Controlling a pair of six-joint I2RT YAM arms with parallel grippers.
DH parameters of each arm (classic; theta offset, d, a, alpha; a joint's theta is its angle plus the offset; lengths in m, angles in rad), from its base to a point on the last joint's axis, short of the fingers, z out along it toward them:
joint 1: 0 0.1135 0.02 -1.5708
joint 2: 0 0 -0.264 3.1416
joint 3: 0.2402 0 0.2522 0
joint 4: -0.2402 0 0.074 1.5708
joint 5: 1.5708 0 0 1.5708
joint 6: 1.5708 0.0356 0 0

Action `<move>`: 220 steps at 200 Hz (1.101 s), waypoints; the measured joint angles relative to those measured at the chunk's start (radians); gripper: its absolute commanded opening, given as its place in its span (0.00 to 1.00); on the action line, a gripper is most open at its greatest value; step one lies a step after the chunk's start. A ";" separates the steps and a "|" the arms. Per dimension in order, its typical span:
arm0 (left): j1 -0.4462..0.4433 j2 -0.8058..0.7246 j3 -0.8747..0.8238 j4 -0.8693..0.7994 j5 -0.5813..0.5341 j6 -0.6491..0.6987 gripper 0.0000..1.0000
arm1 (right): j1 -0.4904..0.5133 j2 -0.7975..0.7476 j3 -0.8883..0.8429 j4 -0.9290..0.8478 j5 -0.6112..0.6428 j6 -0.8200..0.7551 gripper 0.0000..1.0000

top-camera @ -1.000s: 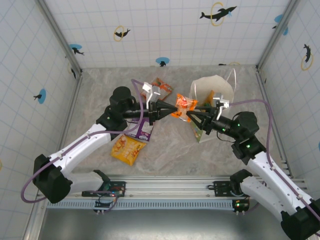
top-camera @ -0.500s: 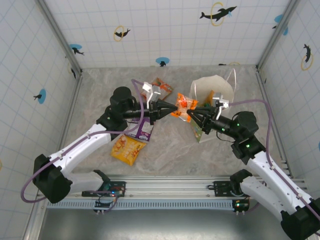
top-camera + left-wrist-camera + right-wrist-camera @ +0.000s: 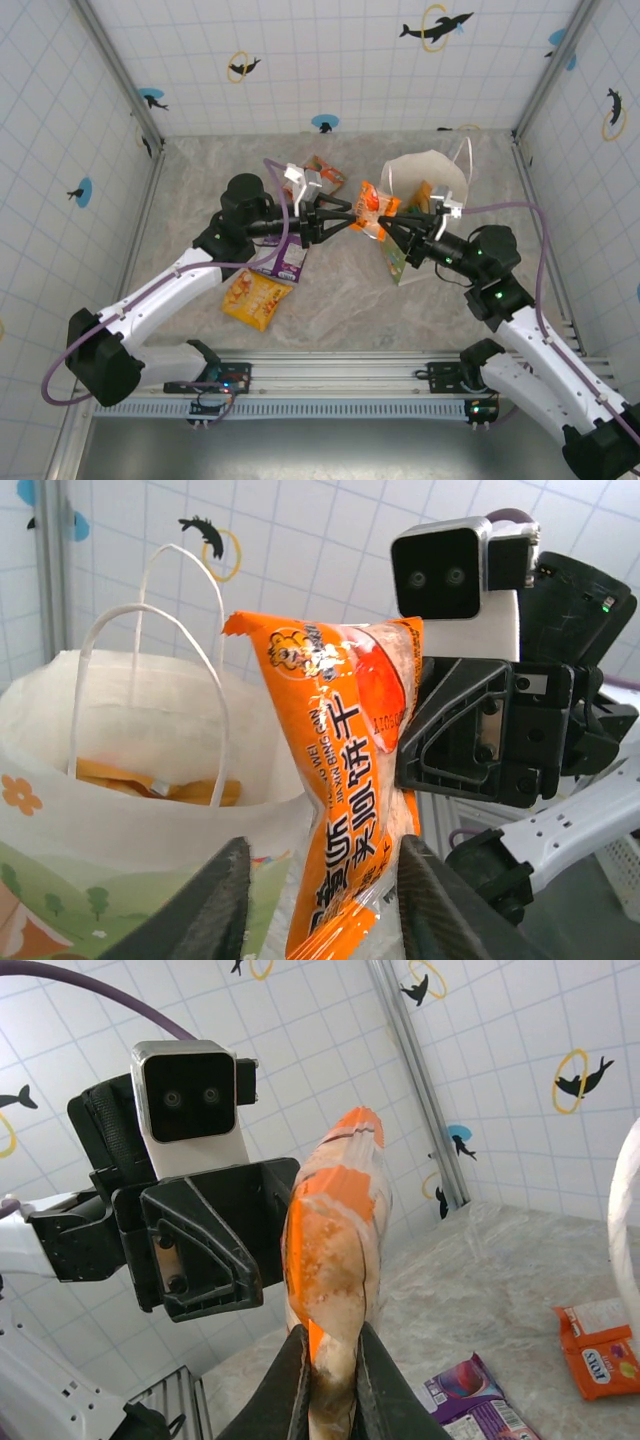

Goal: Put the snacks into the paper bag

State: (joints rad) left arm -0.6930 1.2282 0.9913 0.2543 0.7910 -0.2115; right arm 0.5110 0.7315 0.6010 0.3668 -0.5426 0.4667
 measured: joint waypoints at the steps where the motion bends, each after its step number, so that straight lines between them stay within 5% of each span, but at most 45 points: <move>1: 0.000 0.000 0.000 -0.001 0.000 -0.002 0.49 | 0.000 0.000 0.000 0.000 0.001 0.000 0.11; 59: 0.000 0.000 0.000 -0.026 -0.115 0.002 0.65 | -0.010 -0.013 0.018 -0.063 0.065 -0.070 0.11; 123: 0.000 -0.005 0.000 -0.064 -0.241 0.001 0.67 | -0.085 0.011 0.157 -0.080 0.132 -0.154 0.10; 220: 0.000 -0.005 0.000 -0.122 -0.398 -0.002 0.70 | -0.176 0.085 0.207 -0.224 0.409 -0.200 0.11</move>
State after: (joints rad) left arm -0.6930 1.2236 0.9913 0.1326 0.3927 -0.2138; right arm 0.3351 0.8165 0.8082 0.1432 -0.1337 0.2665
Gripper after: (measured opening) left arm 0.694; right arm 0.127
